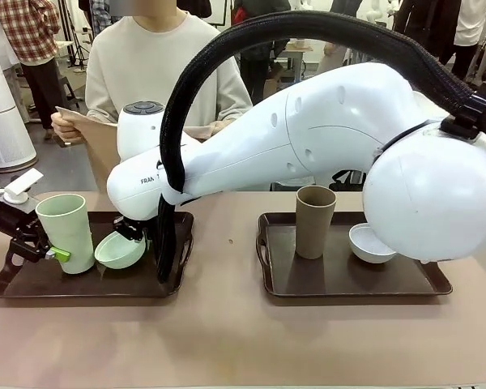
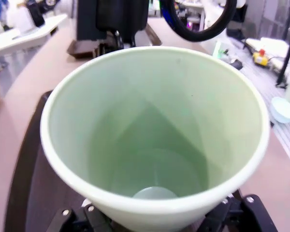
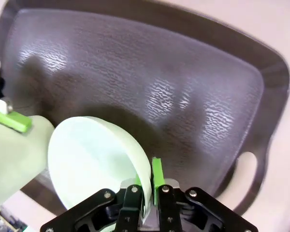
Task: Set up a tray with a mat and arrange the tableware.
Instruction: Pick up the Picnic Bowl and Reusable plastic cup from the Handle tray in front of the human's position and hold them in the air.
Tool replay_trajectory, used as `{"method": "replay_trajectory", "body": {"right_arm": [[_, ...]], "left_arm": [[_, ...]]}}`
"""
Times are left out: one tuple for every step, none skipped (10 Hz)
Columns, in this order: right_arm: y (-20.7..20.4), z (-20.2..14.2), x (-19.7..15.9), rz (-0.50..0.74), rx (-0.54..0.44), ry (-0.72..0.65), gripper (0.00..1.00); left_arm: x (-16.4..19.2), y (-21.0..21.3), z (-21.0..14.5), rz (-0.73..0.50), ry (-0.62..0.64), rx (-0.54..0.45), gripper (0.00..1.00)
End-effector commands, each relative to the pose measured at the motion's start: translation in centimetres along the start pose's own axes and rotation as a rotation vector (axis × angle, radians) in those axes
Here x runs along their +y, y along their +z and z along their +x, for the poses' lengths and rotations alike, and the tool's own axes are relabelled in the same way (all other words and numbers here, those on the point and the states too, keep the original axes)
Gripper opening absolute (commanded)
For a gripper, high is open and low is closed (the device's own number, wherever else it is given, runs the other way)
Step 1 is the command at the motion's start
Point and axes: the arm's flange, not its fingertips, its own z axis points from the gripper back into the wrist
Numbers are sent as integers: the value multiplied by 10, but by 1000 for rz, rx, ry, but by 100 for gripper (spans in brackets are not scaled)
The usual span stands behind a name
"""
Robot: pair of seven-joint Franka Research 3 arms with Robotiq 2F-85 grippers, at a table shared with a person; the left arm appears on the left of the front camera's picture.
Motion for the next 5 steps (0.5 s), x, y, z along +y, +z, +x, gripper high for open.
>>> {"method": "replay_trajectory", "body": {"right_arm": [[29,-16,-14,-51,24,-44,0],[61,-25,-17,-62,-14,-51,0],[93,-35,-19,-71,-65,-63,0],[123,-44,-21,-80,-110,-81,0],[151,-53,-20,-81,-156,-100,0]], "left_arm": [[-11,18,30,29,48,-14,0],[-22,36,54,70,27,-12,0],[-33,51,78,96,4,-18,0],[-41,63,96,113,-11,-24,0],[-48,73,113,124,-12,-23,0]]}}
